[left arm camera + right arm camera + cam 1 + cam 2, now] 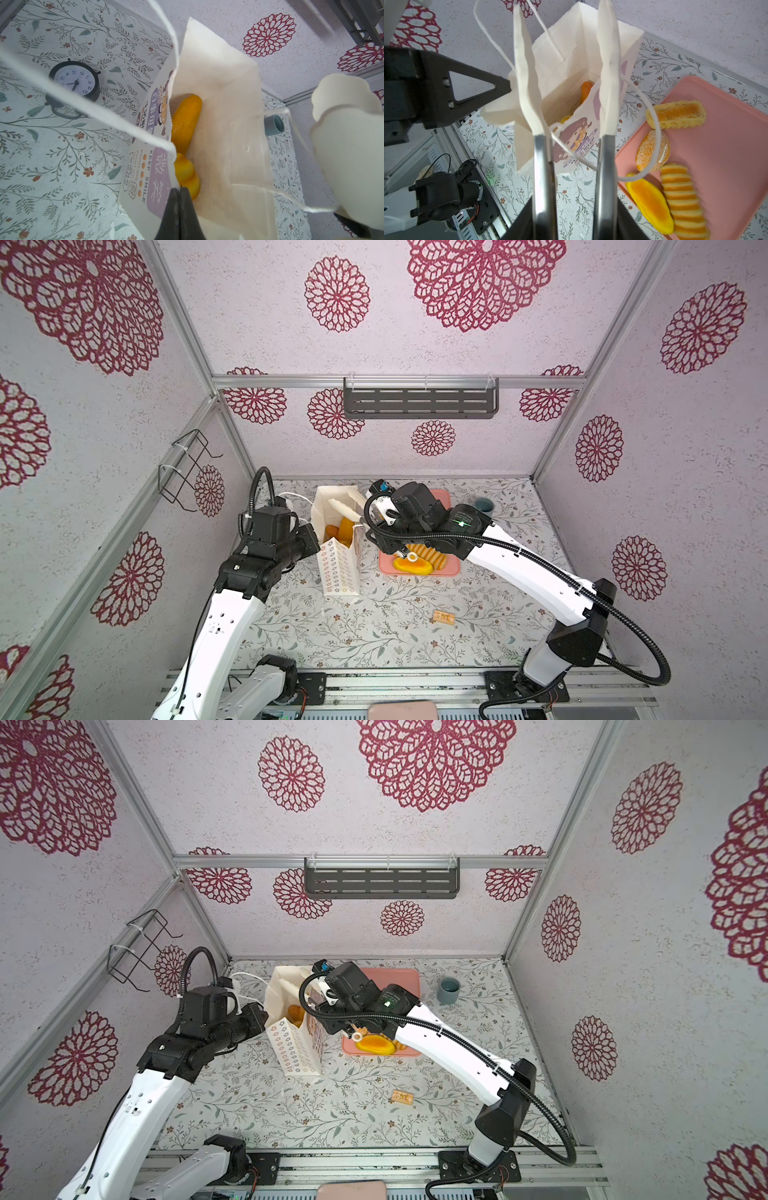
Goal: Place the fake bread into the paper bag
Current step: 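Open the tongs with the right gripper to release the bun into the bag, then move the empty tongs back over the pink tray with the right gripper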
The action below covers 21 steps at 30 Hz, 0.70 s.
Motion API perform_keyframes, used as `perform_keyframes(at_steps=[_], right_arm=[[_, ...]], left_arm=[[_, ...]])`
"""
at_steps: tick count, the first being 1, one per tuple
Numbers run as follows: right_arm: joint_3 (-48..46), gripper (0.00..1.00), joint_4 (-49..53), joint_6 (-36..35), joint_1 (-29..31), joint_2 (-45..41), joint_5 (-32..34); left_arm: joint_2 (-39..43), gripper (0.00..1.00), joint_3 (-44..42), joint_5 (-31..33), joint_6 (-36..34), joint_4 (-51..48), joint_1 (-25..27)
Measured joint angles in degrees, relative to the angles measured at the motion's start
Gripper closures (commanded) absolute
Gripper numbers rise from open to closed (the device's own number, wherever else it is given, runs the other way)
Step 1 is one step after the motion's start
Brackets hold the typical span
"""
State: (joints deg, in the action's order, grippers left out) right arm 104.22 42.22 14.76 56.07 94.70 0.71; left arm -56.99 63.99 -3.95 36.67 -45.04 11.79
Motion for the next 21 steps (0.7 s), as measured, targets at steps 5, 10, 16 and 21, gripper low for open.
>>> perform_keyframes(at_steps=[5,10,16,21], right_arm=[[0.0,0.54,-0.3,0.8,0.0,-0.1,3.0],[-1.3,0.54,-0.6,2.8,0.0,-3.4,7.1],[-9.4,0.54,-1.0,8.2,-1.4,-15.3,9.9],[-19.8,0.55,-0.3,14.1,-7.8,-25.2,8.4]], left_arm=[[0.0,0.94,0.0,-0.3,-0.1,0.4,0.0],[0.1,0.52,-0.4,-0.6,-0.3,0.6,0.0],[0.5,0.43,-0.7,-0.9,-0.8,0.2,0.0],[0.8,0.44,-0.6,-0.9,-1.3,-1.2,0.0]])
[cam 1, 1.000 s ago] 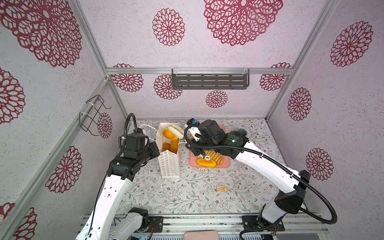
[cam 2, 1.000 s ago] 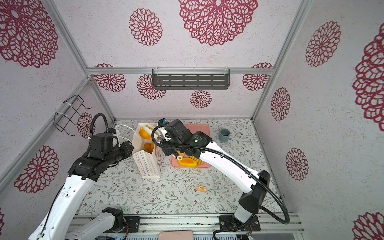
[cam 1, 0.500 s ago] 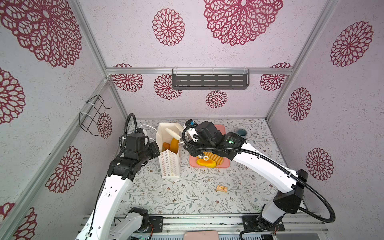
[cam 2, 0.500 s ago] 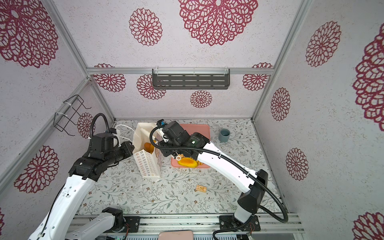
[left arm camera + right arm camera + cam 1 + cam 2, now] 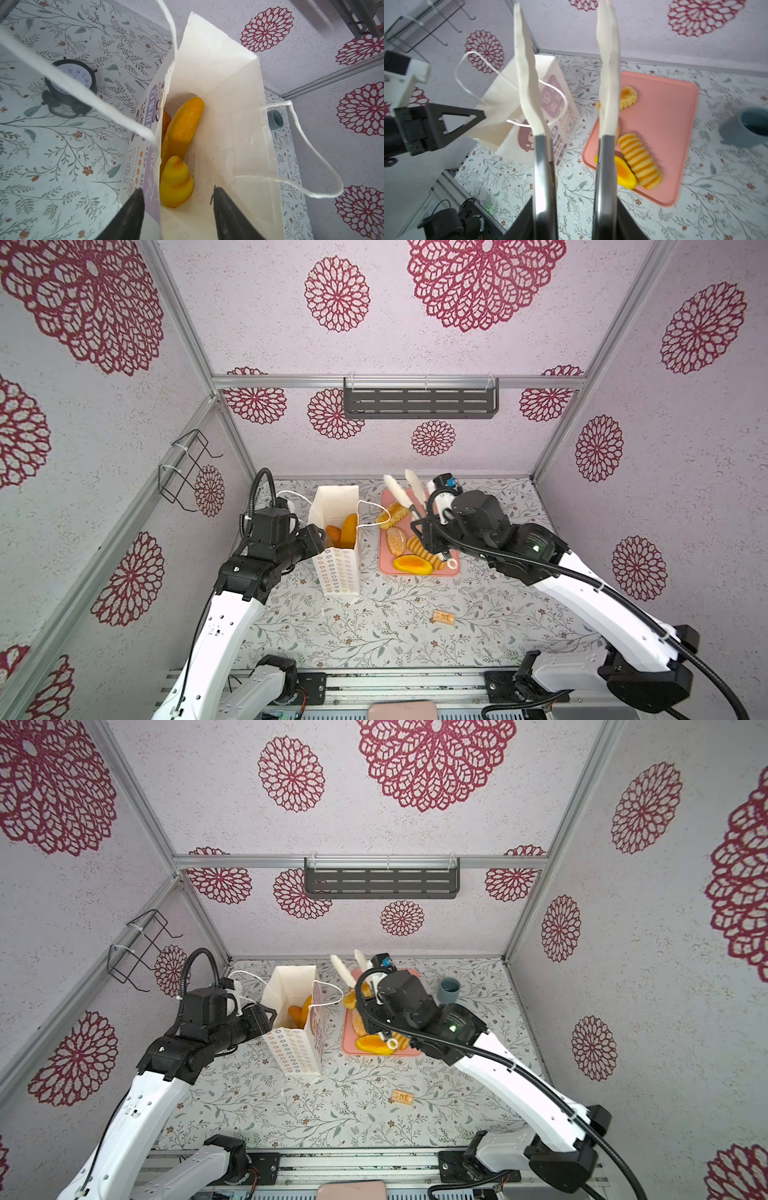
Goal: Place the fake bread into the paper bag
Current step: 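Move the empty tongs back over the pink tray with the right gripper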
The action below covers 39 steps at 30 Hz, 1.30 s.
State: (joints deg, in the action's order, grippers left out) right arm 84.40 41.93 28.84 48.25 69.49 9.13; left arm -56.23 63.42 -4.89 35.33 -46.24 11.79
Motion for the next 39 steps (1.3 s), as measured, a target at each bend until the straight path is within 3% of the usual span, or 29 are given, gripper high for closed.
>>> perform_keyframes(at_steps=[5,14,29,39], right_arm=[[-10.3,0.56,0.8,2.8,-7.3,-3.2,-3.5],[-15.5,0.56,-2.7,2.5,-12.2,5.2,-12.3],[-1.5,0.56,-8.5,3.3,-19.6,29.1,-25.9],[4.3,0.49,-12.6,9.4,-27.0,38.4,-35.1]], left_arm=[[1.1,0.44,0.0,0.2,-0.3,-1.6,0.0],[1.9,0.44,0.6,0.8,-0.1,-2.6,0.0],[2.5,0.45,0.9,1.1,2.3,-3.9,0.0],[-0.8,0.45,3.8,3.1,-1.8,-4.4,0.0]])
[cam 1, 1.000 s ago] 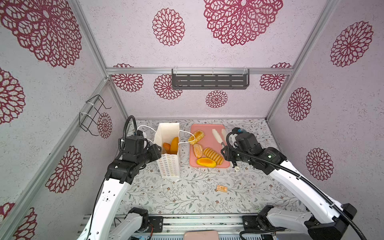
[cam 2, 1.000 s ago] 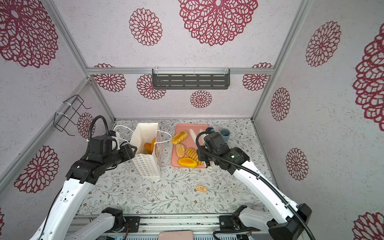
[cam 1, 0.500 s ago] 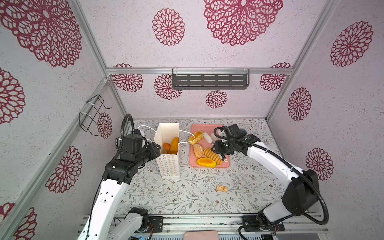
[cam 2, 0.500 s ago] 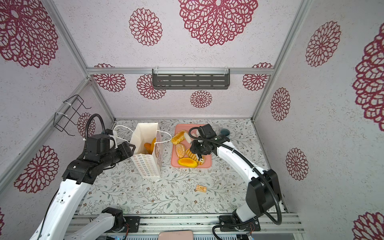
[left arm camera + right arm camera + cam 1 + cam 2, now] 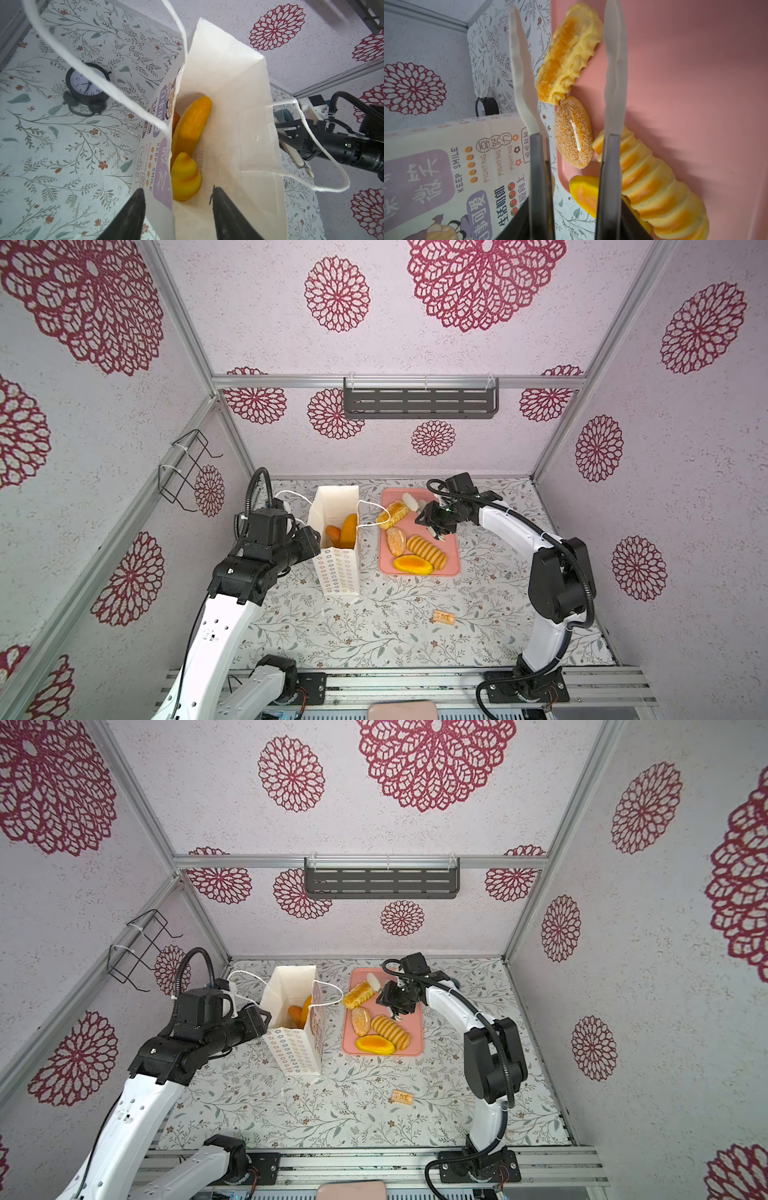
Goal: Place the fake bread into the paper bag
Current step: 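Lower the tongs onto the ridged-edge yellow bread and pinch it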
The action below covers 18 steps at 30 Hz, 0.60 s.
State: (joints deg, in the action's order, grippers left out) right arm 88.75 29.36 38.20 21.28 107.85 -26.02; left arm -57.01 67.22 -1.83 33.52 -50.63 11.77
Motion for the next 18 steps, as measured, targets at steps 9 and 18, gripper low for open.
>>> perform_keyframes(at_steps=[9,18], right_arm=[[3.2,0.45,-1.2,2.5,-1.4,6.2,-3.6],[3.6,0.44,-1.8,3.4,-0.8,7.5,-5.6]], left_arm=[[-2.0,0.46,0.6,-0.2,-1.6,0.1,0.0],[-0.5,0.47,-0.5,-0.2,-1.2,0.2,0.0]])
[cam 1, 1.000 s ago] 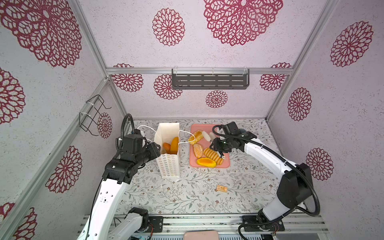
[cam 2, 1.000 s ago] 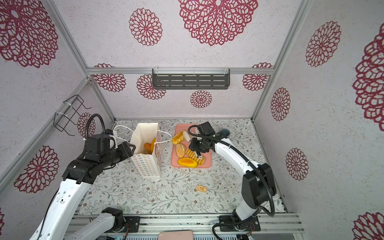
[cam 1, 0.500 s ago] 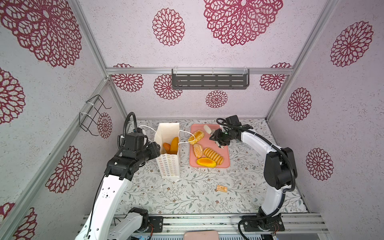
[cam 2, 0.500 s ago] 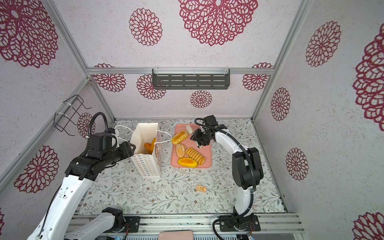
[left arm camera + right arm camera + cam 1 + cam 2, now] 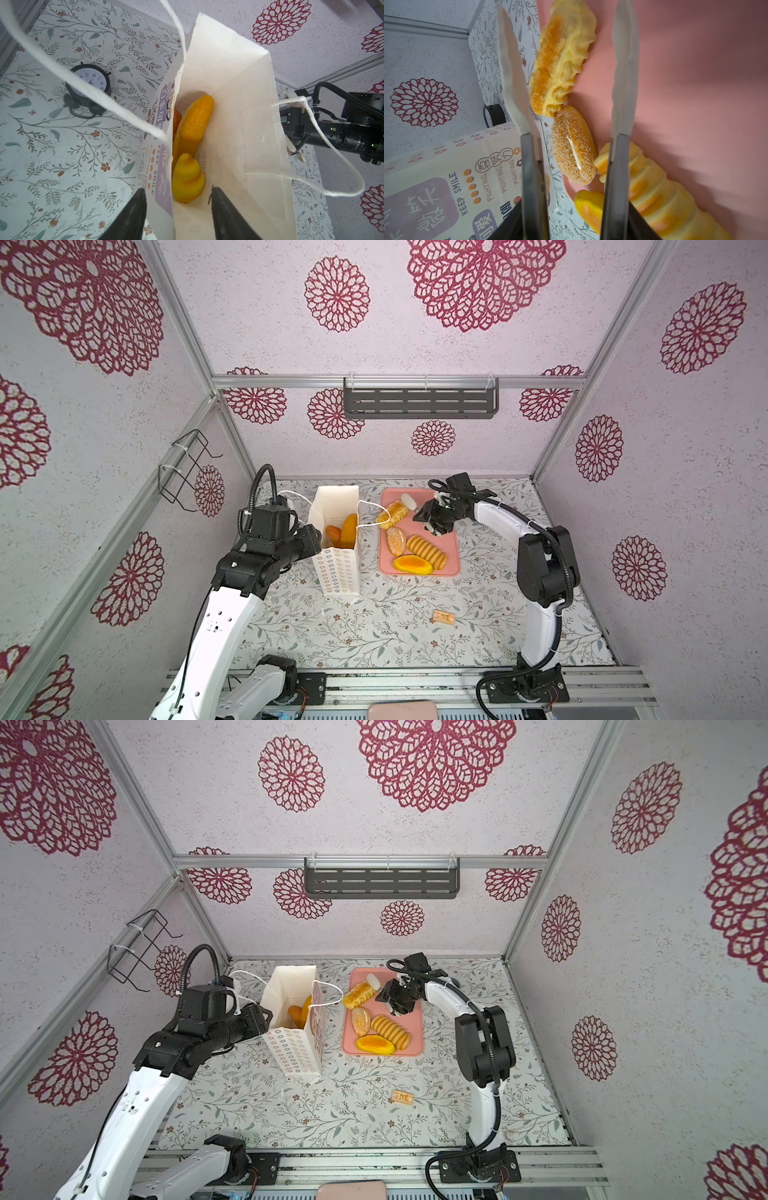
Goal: Place the fake bread into the paper bag
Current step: 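Lower the tongs onto the ridged-edge yellow bread and pinch it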
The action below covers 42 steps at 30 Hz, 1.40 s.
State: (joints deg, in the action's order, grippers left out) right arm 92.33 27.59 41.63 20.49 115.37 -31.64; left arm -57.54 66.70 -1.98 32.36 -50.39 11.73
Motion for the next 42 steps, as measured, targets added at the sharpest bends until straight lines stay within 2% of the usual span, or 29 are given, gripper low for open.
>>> perform_keyframes(at_steps=[17,42], right_arm=[[1.6,0.45,-2.1,0.5,2.4,4.5,-0.6],[7.9,0.48,-1.5,1.6,2.6,10.6,-1.3]], left_arm=[[1.7,0.47,-0.1,1.0,0.9,-0.1,0.0],[1.8,0.48,-0.1,1.4,1.3,-0.1,0.0]])
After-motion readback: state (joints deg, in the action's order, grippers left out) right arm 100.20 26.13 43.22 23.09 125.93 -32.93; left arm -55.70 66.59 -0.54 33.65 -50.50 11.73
